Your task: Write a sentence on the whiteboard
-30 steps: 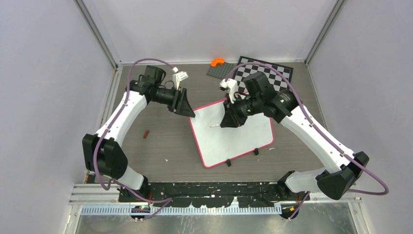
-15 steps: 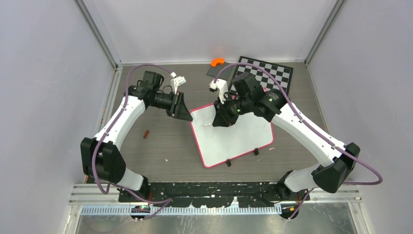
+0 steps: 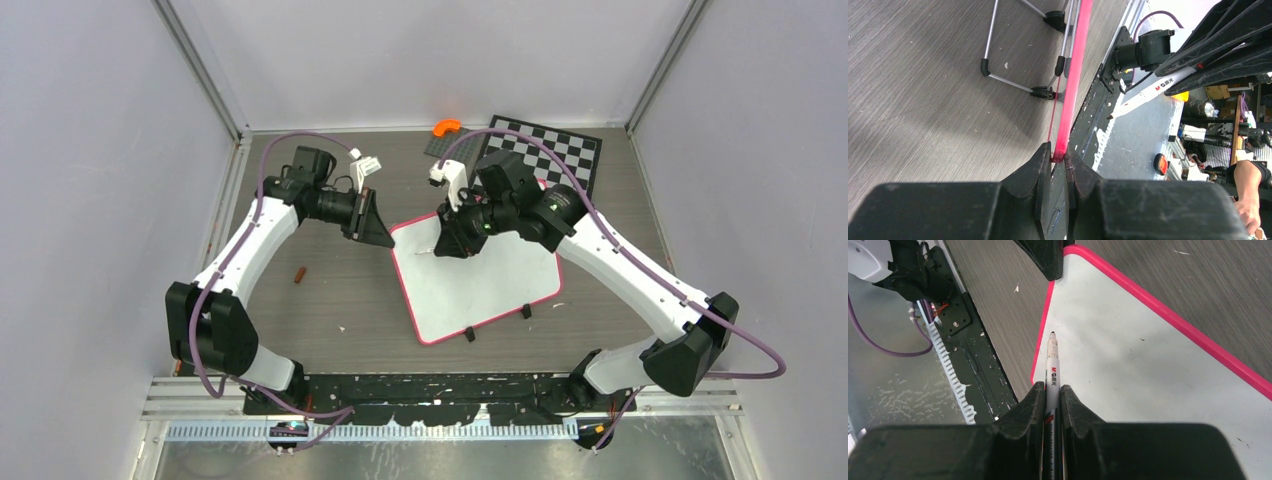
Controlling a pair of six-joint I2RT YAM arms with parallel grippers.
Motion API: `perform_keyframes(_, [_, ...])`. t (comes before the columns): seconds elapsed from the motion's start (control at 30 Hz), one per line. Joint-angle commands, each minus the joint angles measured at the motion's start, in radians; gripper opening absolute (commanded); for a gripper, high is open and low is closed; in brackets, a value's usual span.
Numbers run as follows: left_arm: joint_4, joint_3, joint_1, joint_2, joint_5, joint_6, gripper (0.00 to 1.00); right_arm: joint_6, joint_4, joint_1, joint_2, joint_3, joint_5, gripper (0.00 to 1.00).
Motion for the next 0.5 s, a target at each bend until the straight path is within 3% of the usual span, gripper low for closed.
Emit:
perform_keyframes(0.0, [0.041, -0.005, -0.001, -0.020, 0.042, -0.005, 0.14, 0.014, 0.059, 0.016, 0.004, 0.023, 0.053, 0.00])
perform_keyframes(0.3, [0.067, -0.007, -0.001, -0.017, 0.048, -0.040, 0.18, 0.033, 0.060, 0.038, 0.061, 0.096, 0.063, 0.00])
perform_keyframes(0.47, [0.073, -0.009, -0.001, -0.018, 0.058, -0.042, 0.14, 0.038, 0.061, 0.043, 0.079, 0.125, 0.064, 0.00])
